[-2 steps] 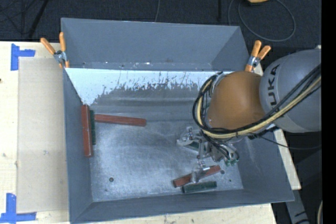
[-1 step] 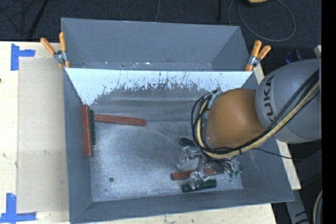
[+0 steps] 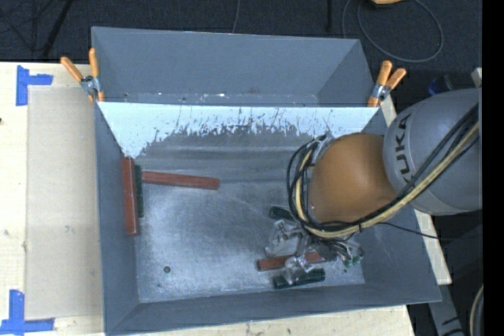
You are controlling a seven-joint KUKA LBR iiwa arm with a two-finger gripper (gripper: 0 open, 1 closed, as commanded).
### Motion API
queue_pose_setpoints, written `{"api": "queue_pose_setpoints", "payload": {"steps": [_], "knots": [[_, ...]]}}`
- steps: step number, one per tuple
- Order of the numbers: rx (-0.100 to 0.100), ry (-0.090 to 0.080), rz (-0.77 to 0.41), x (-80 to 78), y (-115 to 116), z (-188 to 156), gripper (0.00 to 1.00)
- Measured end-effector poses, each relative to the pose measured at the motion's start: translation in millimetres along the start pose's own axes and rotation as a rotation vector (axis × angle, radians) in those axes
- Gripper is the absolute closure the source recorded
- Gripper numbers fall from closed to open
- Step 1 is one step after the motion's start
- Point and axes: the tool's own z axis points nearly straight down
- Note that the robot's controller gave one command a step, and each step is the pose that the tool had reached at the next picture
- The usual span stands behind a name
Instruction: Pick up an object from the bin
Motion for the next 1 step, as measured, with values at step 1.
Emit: {"api": "queue_pose_setpoints", "payload": {"steps": [1], "knots": [[-0.001, -0.013, 0.007, 19.6, -12.1, -180.0, 1.00]]}}
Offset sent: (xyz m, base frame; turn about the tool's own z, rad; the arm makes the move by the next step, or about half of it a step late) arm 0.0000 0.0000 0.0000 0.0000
